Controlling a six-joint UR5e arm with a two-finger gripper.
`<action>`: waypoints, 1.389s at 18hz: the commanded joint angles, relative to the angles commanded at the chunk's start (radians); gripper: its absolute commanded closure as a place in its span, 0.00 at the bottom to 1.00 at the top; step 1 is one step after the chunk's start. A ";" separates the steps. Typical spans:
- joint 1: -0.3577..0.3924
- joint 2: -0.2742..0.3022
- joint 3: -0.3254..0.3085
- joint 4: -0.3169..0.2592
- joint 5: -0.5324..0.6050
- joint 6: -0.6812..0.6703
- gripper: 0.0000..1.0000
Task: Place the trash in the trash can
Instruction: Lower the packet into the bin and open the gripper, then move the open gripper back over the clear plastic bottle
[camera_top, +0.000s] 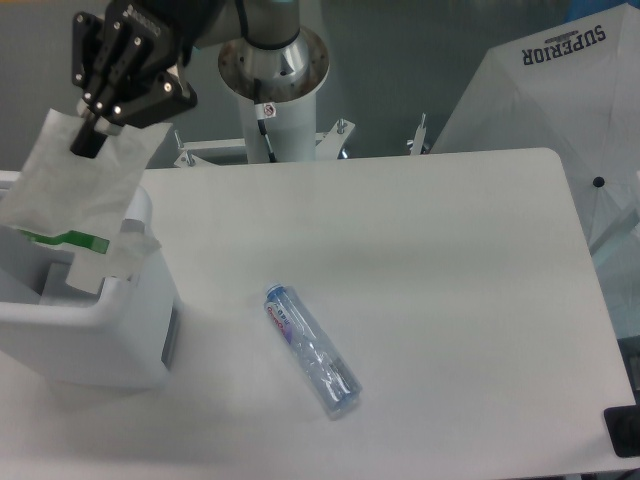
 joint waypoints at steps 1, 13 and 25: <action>-0.011 0.006 -0.014 0.002 0.000 0.002 1.00; -0.058 0.014 -0.222 0.129 0.011 0.015 0.69; -0.040 0.009 -0.244 0.121 0.018 0.037 0.00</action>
